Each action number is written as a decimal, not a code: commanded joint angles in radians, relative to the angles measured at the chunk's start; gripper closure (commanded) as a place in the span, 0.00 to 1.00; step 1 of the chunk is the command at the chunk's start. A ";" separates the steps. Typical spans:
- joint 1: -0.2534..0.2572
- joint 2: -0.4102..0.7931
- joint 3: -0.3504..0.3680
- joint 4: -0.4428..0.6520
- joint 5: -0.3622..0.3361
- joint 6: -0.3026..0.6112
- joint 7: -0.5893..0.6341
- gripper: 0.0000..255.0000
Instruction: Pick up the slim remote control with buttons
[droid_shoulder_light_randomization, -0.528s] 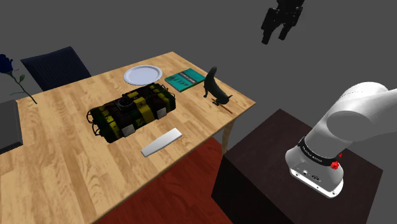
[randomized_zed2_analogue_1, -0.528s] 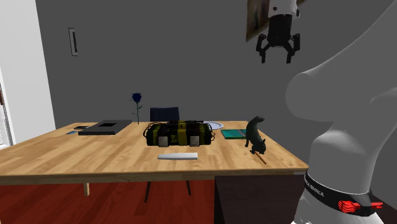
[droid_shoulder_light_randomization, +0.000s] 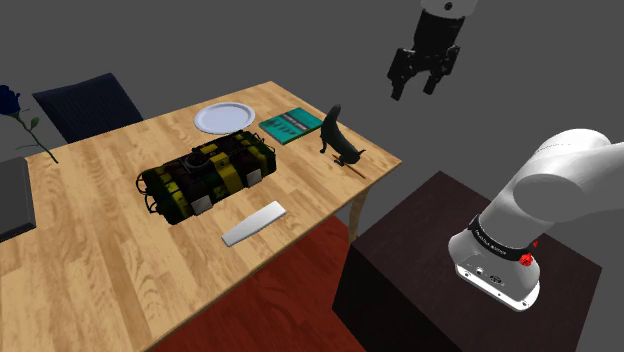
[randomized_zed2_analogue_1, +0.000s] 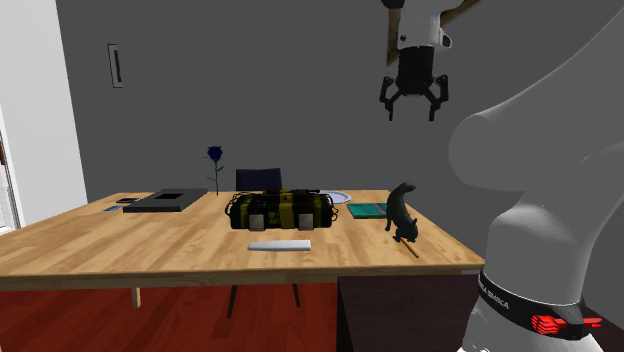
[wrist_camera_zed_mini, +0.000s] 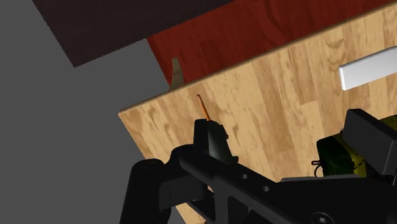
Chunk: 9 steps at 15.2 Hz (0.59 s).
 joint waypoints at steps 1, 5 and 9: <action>0.001 0.007 0.055 -0.030 0.038 0.040 0.092 0.00; 0.005 0.043 0.168 -0.079 0.111 0.130 0.264 0.00; -0.002 0.118 0.288 -0.097 0.175 0.233 0.436 0.00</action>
